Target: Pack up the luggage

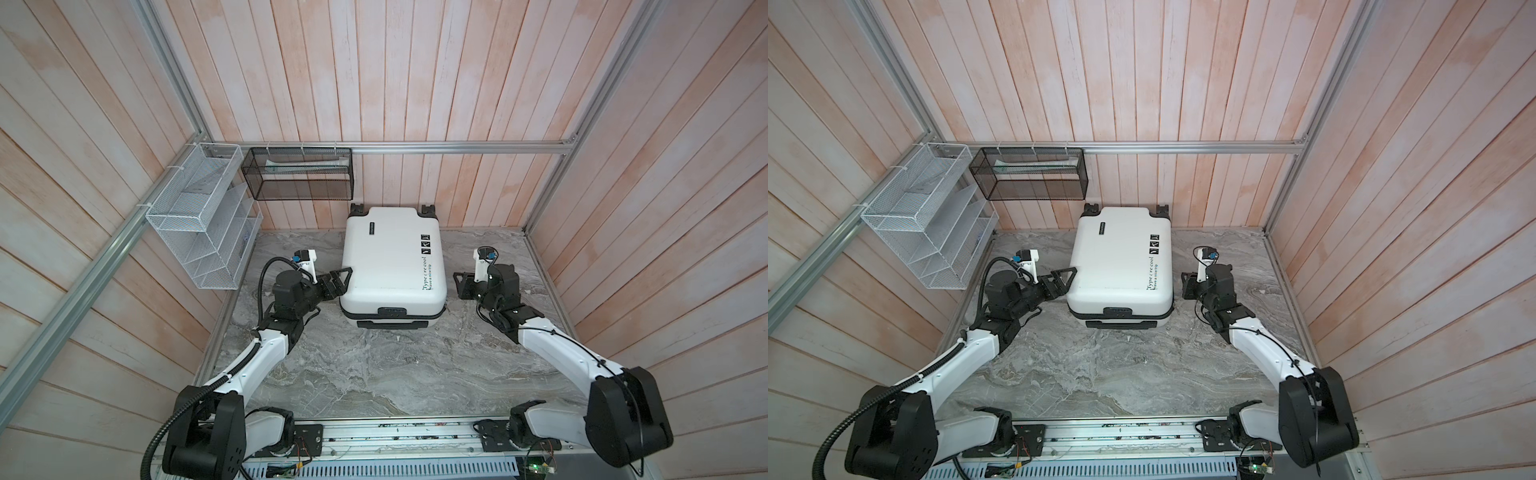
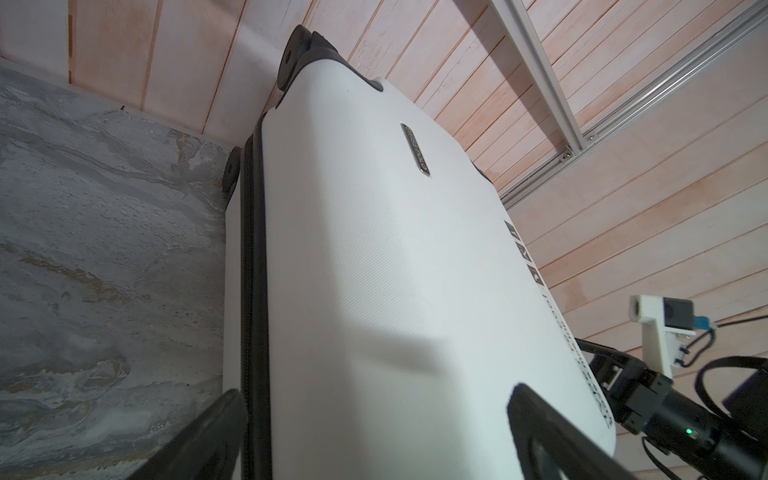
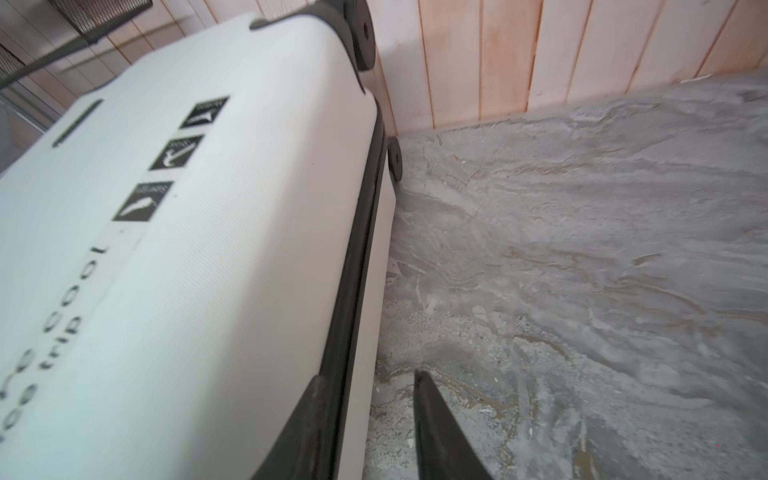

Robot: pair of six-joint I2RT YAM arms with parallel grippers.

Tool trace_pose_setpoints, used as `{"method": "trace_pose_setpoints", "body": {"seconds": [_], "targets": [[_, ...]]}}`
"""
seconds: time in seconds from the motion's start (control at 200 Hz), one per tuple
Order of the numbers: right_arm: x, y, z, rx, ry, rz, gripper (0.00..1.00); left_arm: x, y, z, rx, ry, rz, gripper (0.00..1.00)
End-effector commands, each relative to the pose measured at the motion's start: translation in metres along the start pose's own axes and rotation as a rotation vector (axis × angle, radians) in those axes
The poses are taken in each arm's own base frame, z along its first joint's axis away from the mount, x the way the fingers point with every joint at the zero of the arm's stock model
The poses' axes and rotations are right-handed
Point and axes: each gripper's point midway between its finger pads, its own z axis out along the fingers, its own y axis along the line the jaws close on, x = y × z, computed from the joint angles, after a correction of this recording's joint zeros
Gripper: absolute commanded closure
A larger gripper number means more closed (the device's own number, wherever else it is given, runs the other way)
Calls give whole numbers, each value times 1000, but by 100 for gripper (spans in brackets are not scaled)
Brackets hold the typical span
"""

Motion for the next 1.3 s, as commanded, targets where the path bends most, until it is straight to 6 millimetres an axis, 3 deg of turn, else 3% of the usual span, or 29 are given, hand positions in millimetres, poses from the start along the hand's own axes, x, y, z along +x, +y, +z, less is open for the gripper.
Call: {"method": "trace_pose_setpoints", "body": {"seconds": [0.0, 0.145, 0.38, 0.48, 0.625, 0.8, 1.2, 1.295], "targets": [[13, -15, -15, 62, 27, -6, 61, -19, -16, -5, 39, -51, 31, 0], [17, -19, -28, 76, 38, -7, 50, -22, -20, -8, 47, -59, 33, 0], [17, -26, -47, 120, 25, -24, 21, -23, -22, -12, 45, -68, 37, 0], [14, -36, -55, 179, 7, -31, 2, -23, -21, -13, 39, -67, 38, 0], [13, -43, -58, 220, 3, -37, 2, -21, -19, -14, 26, -61, 37, 0], [21, -38, -52, 174, 8, 26, 2, -20, -17, -19, 1, -65, 34, 0], [81, -11, -51, 95, 91, 72, 2, -21, -12, -24, -22, -89, 8, 0], [97, -13, -54, 111, 108, 58, 8, -21, -13, -26, -19, -96, 5, 0]]}}
